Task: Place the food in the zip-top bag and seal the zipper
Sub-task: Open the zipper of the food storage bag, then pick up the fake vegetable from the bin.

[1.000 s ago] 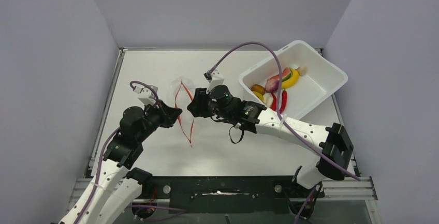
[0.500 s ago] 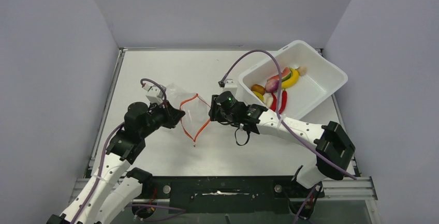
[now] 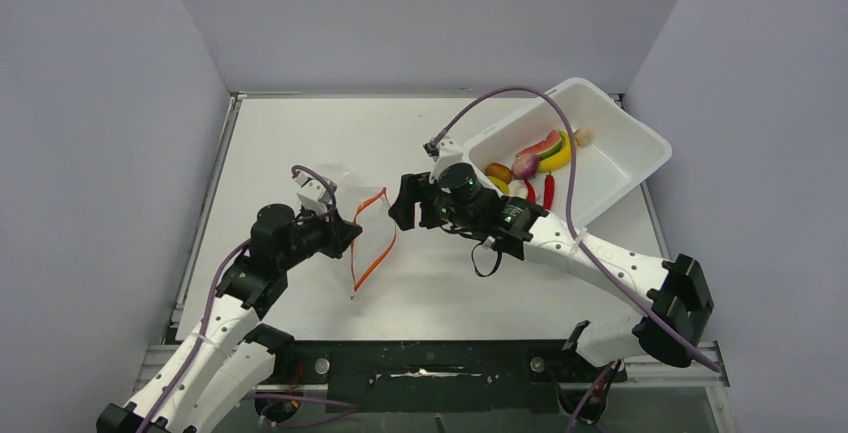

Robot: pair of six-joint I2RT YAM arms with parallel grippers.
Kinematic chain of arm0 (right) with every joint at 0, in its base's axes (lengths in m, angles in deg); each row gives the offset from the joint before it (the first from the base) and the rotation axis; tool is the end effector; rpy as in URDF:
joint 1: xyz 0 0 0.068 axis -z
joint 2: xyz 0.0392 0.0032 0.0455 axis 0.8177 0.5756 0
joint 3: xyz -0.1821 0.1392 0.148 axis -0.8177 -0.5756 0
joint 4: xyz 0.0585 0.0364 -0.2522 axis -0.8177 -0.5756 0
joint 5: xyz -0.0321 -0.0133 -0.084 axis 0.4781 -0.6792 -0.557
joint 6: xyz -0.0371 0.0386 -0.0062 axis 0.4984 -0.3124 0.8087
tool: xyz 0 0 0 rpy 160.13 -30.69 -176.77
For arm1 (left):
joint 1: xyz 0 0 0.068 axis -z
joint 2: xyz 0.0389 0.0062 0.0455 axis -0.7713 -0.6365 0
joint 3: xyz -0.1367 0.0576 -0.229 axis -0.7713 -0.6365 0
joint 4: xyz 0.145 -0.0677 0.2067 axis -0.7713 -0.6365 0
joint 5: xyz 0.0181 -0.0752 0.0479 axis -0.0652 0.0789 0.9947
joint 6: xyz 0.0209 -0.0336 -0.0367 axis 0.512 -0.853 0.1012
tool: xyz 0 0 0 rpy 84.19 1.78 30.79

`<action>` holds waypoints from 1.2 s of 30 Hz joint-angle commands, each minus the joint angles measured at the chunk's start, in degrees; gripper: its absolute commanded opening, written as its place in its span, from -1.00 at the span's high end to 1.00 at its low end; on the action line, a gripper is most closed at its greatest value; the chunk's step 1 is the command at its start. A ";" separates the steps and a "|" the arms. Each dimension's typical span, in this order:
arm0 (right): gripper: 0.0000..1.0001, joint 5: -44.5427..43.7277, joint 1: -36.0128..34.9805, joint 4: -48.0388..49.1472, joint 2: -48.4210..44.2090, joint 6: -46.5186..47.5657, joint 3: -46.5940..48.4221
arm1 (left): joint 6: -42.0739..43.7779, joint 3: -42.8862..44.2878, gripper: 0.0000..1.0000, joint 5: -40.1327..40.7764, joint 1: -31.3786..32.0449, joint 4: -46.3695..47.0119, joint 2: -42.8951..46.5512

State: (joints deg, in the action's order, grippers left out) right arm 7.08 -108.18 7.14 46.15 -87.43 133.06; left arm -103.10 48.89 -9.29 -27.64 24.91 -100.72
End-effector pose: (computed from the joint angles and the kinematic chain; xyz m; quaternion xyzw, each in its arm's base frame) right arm 0.1955 0.2561 0.3097 -0.0823 0.8604 0.3290 0.3804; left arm 0.1543 -0.0768 0.2606 0.1376 0.8075 -0.3052 0.4857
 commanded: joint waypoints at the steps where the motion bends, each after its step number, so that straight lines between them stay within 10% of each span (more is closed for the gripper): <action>1: -0.46 -0.51 3.55 -2.02 -4.84 6.35 4.66 | 2.15 1.63 1.00 -1.18 0.11 2.66 0.10; 18: 0.03 -7.69 33.13 -14.91 -0.32 18.14 10.84 | 2.01 0.90 1.00 -3.51 0.20 2.68 2.13; 36: -0.34 -12.58 41.43 -5.47 13.17 -4.07 8.78 | 2.39 0.81 1.00 -3.61 0.20 2.77 2.84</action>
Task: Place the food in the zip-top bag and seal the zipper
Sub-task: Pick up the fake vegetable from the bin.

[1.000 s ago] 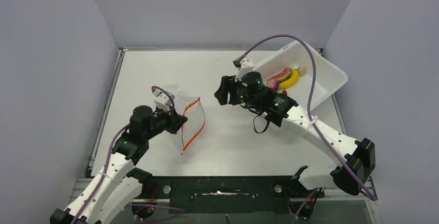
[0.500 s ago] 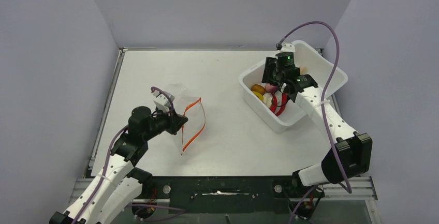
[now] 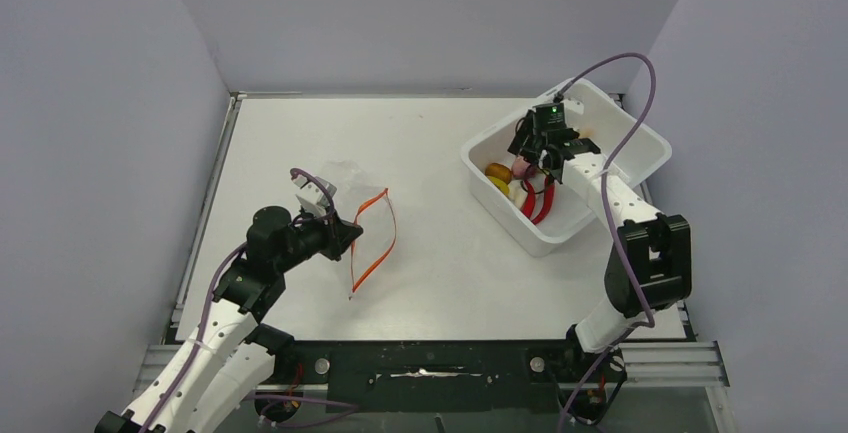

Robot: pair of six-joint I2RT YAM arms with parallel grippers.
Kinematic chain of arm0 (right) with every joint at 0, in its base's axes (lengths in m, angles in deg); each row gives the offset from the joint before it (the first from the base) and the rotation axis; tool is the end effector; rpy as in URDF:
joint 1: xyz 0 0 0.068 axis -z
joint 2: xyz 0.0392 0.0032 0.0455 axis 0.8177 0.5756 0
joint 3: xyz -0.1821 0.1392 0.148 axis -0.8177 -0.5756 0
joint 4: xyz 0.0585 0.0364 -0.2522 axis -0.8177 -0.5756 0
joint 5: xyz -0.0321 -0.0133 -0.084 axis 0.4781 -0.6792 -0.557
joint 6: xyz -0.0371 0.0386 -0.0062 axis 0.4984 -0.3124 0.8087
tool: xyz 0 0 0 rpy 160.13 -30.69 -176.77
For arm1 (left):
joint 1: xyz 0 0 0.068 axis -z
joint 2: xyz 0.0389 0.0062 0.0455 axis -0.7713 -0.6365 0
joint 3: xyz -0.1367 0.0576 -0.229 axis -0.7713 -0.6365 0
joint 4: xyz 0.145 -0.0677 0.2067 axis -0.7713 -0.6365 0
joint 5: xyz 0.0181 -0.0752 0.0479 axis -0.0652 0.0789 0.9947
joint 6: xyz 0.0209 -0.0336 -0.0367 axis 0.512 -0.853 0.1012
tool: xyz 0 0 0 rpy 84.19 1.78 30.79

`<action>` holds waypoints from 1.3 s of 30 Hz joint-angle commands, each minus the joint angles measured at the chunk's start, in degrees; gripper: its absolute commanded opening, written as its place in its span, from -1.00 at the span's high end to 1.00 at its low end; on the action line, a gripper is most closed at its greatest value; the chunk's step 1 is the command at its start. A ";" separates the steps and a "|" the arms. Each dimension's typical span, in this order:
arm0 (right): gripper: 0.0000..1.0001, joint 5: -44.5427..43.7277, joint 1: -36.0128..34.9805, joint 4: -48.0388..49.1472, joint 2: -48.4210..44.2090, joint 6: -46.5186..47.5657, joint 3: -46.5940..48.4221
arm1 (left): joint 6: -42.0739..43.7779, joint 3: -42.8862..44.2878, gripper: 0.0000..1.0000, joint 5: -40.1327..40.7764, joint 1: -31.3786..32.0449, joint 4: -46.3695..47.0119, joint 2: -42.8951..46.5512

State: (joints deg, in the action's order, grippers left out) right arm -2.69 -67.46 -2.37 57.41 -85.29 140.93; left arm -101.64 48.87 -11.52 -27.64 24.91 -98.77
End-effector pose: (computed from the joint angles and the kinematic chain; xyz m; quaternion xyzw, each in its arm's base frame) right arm 0.3509 0.0685 0.2795 0.2437 0.8757 0.0510 0.4138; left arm 0.1487 -0.0758 0.2657 0.1602 0.7926 -0.3161 0.4962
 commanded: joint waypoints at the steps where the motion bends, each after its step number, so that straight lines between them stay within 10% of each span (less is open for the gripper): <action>1: -0.38 -3.37 0.94 4.14 3.06 -7.30 1.16 | 0.87 0.83 1.00 -1.39 0.20 2.77 0.97; 24: -0.37 -7.45 2.49 8.76 14.89 -12.17 3.65 | 0.86 0.57 1.00 -1.77 0.22 2.83 1.94; 39: 0.15 -7.45 2.76 11.30 13.87 -9.81 1.01 | 0.95 0.48 1.00 -0.90 0.20 2.59 3.00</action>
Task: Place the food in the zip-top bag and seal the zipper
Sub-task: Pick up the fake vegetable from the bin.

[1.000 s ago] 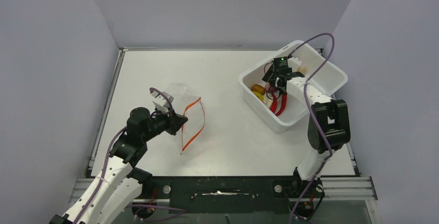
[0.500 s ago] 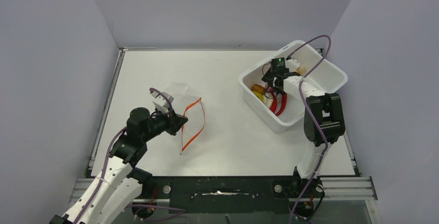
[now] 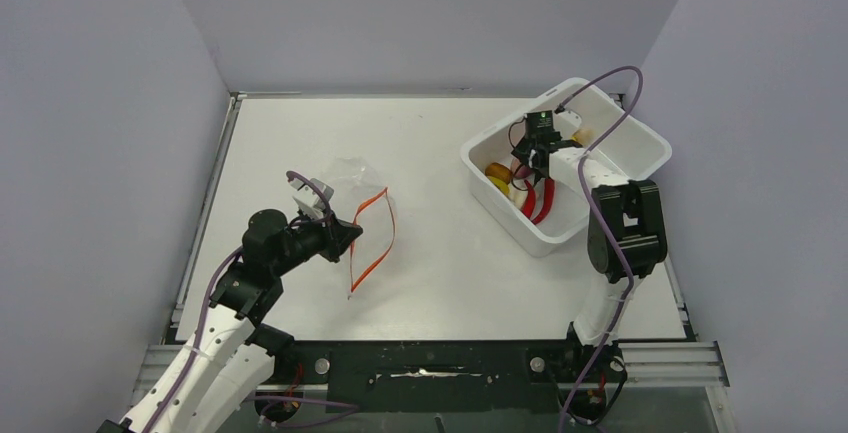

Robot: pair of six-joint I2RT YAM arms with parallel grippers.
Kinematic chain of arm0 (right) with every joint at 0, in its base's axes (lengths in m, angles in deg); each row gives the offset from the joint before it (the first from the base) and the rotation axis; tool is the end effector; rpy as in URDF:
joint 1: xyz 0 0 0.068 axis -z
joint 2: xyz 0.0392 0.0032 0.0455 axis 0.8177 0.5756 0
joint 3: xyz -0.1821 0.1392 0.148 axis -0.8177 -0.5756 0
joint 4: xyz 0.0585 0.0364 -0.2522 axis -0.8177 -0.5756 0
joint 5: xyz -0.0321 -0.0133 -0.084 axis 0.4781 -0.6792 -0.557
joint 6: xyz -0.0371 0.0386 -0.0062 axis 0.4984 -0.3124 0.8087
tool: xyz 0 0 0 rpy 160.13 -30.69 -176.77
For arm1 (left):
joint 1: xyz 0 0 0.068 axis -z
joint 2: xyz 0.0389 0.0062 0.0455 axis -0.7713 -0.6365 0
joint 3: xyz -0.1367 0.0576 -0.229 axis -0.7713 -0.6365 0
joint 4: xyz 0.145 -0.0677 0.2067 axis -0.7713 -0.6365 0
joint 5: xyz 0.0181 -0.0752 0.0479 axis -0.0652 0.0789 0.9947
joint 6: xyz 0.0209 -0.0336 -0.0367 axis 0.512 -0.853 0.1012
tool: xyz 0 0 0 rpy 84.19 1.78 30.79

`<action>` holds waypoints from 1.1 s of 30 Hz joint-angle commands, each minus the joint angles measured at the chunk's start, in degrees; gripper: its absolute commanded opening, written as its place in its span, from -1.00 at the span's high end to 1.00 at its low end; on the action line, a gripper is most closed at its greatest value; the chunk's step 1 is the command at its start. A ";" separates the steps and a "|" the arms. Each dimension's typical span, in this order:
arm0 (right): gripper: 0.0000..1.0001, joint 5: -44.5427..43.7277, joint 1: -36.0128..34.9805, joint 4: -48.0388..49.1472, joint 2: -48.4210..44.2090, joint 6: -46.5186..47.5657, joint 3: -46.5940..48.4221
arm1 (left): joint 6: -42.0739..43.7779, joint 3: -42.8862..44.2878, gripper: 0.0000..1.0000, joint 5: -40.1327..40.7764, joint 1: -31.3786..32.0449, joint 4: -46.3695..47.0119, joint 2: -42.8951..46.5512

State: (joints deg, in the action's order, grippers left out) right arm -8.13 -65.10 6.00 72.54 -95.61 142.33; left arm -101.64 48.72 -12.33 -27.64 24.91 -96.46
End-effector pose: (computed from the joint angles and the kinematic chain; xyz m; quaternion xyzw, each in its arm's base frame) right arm 0.4010 0.0593 0.2033 0.3525 0.8499 0.0172 0.3914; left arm 0.1426 -0.0738 0.2706 0.1661 0.7802 -0.3242 0.5086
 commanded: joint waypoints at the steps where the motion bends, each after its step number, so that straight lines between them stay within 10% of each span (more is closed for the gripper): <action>1: 0.18 -1.99 0.43 2.92 -1.51 0.73 -0.45 | 0.95 0.63 1.00 -0.08 0.20 2.59 0.68; 33: 0.46 -7.29 -1.47 1.70 -23.07 19.86 -8.66 | 0.30 0.10 1.00 0.71 0.20 3.60 0.78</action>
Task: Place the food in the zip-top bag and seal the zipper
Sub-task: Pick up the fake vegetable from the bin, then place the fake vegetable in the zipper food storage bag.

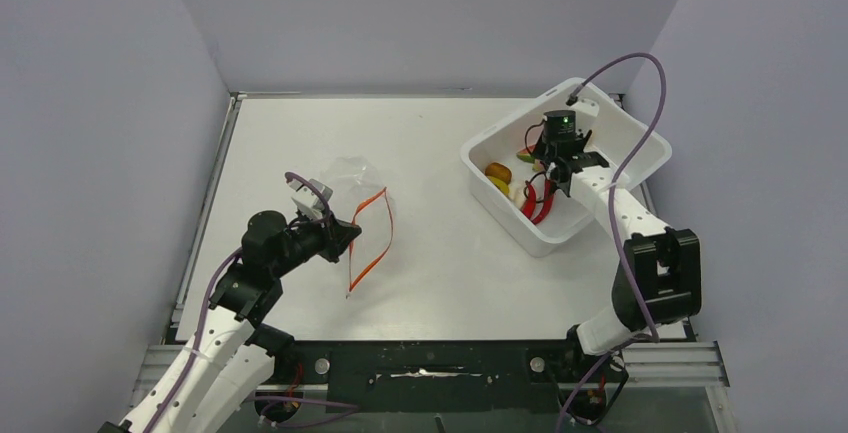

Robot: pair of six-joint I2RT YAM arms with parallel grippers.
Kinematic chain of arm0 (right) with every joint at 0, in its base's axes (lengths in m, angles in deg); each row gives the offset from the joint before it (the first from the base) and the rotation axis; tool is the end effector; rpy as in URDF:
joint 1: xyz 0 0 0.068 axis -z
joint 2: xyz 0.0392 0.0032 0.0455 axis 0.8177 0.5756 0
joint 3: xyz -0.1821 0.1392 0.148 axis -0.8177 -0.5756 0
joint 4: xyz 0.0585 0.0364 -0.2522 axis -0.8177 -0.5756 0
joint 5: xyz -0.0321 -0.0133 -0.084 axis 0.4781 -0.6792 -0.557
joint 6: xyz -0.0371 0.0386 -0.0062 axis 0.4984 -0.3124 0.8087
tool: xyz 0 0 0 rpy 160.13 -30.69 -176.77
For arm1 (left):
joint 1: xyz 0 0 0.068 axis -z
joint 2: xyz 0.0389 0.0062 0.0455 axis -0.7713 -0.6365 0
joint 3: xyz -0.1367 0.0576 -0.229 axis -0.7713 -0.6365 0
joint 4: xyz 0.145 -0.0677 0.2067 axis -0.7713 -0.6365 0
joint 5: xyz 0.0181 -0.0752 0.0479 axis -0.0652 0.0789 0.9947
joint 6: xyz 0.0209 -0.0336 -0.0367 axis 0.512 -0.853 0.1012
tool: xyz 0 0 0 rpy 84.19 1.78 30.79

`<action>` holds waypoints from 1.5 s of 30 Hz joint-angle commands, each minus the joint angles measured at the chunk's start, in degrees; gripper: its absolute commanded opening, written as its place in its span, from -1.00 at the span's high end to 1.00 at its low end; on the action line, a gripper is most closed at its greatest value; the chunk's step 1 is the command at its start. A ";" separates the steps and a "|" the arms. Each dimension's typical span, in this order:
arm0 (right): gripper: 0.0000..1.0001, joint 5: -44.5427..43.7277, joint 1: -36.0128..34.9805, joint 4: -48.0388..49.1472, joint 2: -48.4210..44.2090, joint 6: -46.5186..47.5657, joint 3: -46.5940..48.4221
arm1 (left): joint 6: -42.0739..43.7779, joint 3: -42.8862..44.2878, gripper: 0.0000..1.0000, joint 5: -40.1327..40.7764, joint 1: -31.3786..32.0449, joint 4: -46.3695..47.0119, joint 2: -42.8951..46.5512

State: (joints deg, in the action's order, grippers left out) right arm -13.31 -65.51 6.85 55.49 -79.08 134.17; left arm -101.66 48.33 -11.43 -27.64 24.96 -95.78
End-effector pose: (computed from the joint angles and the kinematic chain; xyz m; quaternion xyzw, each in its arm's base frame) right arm 0.3460 0.0489 0.2662 0.2495 0.8457 -0.0438 0.4697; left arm 0.1413 -0.0727 0.2699 0.1618 0.7799 -0.3191 0.5136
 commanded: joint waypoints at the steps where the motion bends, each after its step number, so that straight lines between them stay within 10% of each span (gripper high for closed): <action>1: 0.46 -1.59 -1.32 0.51 -7.25 3.53 -0.83 | 0.15 0.45 1.00 -0.36 0.20 3.91 0.06; 22: 0.50 8.78 -17.51 -8.35 -29.88 -2.81 -1.09 | -11.72 3.64 1.00 6.25 0.19 13.80 -7.50; 45: 0.52 16.63 -43.00 11.16 -21.91 -19.05 -3.55 | -19.57 3.61 1.00 2.72 0.20 17.84 -10.04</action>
State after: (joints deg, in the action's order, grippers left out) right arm 1.66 -106.17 10.18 31.93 -94.76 131.03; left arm -120.37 50.62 -7.45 -27.64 38.79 -106.44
